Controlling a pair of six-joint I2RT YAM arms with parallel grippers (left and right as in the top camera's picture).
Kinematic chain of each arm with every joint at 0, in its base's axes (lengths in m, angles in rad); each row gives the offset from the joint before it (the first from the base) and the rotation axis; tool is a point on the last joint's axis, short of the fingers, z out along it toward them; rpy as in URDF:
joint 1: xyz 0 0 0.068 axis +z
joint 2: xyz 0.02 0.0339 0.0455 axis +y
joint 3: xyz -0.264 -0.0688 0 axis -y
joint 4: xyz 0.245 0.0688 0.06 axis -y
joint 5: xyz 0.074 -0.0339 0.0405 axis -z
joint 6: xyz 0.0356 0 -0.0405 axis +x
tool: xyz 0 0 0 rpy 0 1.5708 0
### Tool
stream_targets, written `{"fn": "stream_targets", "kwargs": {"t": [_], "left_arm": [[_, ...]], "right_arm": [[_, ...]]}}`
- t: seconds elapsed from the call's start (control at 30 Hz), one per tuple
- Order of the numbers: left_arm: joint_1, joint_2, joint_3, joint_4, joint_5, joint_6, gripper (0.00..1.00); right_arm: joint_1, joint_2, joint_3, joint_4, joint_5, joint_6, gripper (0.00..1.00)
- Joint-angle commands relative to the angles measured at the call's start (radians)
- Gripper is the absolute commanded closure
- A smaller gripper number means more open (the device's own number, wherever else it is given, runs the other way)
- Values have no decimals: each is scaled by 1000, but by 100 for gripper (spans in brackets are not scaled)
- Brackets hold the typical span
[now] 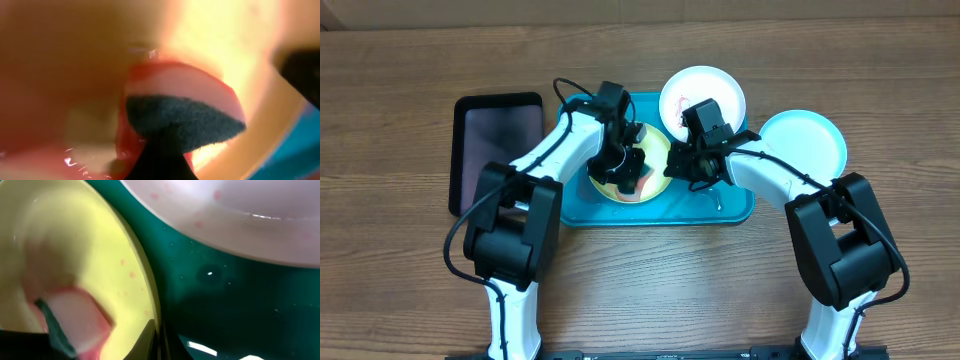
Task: Clean dirty plates on tray and stack at the side
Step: 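Scrub the yellow plate with the sponge while right gripper holds it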
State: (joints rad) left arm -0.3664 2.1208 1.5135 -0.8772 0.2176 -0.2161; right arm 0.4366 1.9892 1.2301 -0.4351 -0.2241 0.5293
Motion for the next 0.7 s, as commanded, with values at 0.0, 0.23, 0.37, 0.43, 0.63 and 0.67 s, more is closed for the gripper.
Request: {"fn": "stream_targets", "kwargs": {"t": [0.0, 0.23, 0.37, 0.43, 0.63, 0.67], "left_arm": [[14, 32, -10, 31, -508, -309, 96], [13, 32, -10, -6, -569, -371, 96], [12, 32, -10, -66, -359, -240, 96], [12, 32, -10, -89, -215, -137, 96], [12, 32, -10, -114, 94, 43, 96], [12, 32, -10, -117, 135, 63, 96]], "right_arm": [[2, 11, 21, -6, -5, -2, 96], [2, 11, 21, -6, -5, -5, 96], [2, 11, 21, -8, -6, -5, 96], [2, 11, 21, -13, -7, -5, 96], [2, 11, 21, -34, -32, -5, 96], [2, 11, 21, -33, -32, -5, 96]]}}
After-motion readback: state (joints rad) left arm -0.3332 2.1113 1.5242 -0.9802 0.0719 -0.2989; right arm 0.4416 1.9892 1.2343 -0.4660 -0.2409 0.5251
